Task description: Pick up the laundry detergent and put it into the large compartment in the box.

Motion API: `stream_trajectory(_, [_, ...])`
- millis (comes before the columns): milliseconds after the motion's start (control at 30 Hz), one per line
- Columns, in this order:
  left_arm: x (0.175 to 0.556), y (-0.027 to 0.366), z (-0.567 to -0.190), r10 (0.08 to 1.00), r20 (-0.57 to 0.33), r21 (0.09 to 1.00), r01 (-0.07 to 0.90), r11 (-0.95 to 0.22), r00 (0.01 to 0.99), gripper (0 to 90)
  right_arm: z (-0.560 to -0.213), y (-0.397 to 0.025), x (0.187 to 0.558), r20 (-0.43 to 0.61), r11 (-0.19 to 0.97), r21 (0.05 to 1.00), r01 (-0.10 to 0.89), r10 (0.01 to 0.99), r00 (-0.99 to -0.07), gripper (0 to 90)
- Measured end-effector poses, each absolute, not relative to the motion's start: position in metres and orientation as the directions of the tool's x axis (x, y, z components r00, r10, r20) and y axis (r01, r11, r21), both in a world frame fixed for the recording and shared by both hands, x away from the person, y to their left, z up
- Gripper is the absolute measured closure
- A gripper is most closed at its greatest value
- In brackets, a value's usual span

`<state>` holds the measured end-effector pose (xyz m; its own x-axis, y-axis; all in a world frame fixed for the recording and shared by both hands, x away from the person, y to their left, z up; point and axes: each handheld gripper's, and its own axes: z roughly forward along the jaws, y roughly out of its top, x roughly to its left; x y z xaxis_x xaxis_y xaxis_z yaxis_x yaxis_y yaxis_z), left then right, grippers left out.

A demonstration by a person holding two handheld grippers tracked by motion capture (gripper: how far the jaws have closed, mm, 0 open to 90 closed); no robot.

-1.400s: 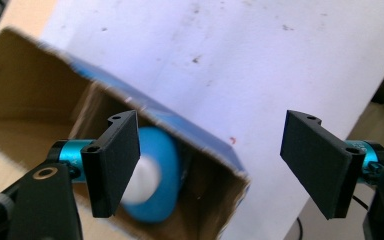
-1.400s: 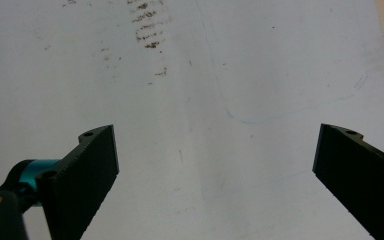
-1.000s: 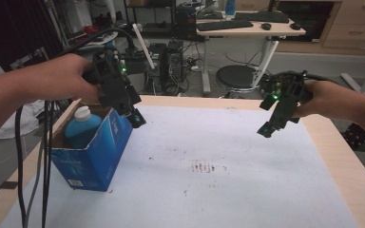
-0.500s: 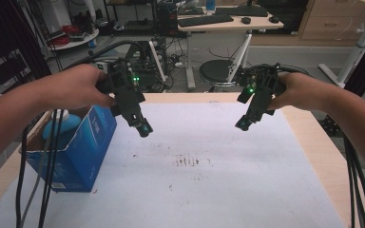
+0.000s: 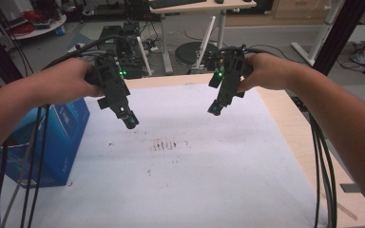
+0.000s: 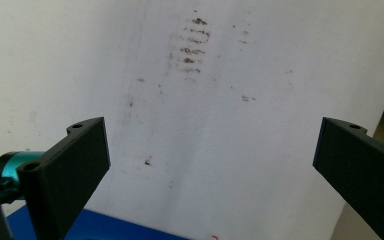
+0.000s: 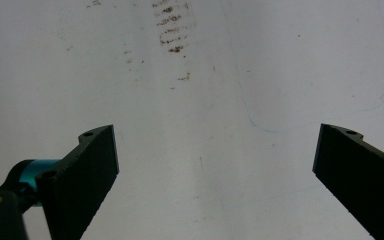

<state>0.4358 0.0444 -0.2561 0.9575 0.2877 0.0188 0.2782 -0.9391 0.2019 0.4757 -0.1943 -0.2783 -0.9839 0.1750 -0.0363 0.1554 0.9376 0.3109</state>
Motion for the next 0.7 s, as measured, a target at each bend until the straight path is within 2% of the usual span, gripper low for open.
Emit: stream_trajectory(700, [0.4352, 0.0375, -0.2614, 0.27, 0.012, 0.192, 0.263, -0.945, 0.963, 1.6, -0.2826, -0.1988, 0.4722, -0.024, 0.938, 0.301, 0.174, 0.19, -0.981, 3.5])
